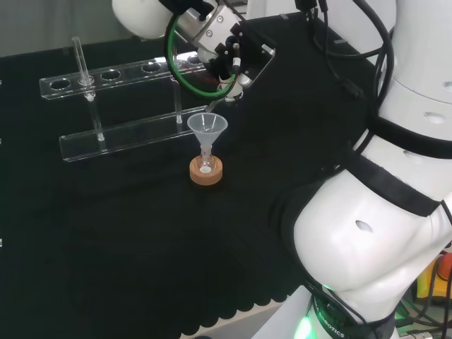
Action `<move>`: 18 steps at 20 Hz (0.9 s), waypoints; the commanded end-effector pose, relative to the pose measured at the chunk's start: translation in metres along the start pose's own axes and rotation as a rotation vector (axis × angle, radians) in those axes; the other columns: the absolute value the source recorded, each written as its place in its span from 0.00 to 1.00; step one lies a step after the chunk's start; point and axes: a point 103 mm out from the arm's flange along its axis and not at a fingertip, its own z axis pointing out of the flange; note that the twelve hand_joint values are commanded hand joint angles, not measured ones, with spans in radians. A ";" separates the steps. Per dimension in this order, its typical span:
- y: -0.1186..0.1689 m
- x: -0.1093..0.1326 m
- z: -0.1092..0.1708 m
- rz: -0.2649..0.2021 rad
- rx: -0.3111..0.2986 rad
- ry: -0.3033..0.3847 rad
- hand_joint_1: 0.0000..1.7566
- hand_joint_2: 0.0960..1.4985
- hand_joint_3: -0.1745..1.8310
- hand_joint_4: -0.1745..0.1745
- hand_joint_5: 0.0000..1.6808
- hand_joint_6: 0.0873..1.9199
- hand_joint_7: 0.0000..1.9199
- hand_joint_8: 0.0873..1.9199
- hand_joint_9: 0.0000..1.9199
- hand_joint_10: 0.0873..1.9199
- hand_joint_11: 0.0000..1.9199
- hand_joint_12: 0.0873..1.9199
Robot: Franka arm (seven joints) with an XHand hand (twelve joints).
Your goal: Pour all the NaCl from the weighing funnel into the round-bottom flask.
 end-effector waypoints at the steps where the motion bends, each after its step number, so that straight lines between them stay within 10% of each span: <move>1: 0.002 -0.004 0.005 -0.004 -0.009 0.039 0.62 0.40 0.49 1.00 0.65 0.52 0.29 0.31 0.38 0.24 0.18 0.68; 18: 0.013 -0.016 0.020 -0.025 -0.042 0.192 0.62 0.40 0.49 1.00 0.65 0.52 0.29 0.31 0.39 0.24 0.19 0.67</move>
